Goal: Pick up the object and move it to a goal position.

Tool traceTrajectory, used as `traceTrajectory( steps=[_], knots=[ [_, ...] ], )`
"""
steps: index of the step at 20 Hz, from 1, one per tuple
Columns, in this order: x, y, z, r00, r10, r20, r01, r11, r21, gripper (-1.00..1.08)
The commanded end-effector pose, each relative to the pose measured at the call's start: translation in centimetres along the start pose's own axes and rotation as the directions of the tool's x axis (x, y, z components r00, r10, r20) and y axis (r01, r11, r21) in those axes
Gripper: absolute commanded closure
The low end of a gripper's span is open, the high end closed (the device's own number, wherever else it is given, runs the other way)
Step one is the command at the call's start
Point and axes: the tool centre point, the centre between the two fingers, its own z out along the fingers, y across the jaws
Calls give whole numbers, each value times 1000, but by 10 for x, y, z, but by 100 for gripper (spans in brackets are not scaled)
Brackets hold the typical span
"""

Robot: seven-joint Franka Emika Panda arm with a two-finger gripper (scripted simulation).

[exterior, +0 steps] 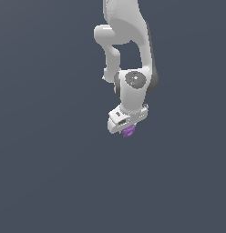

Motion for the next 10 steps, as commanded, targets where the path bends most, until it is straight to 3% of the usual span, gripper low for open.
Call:
traceTrajectory(
  steps=[1, 10],
  knots=[
    [-4, -19, -18, 1000, -1, -1, 1, 1000, -1, 108],
    [-20, -88, -87, 1000, -1, 0, 1, 1000, -2, 108]
  ],
)
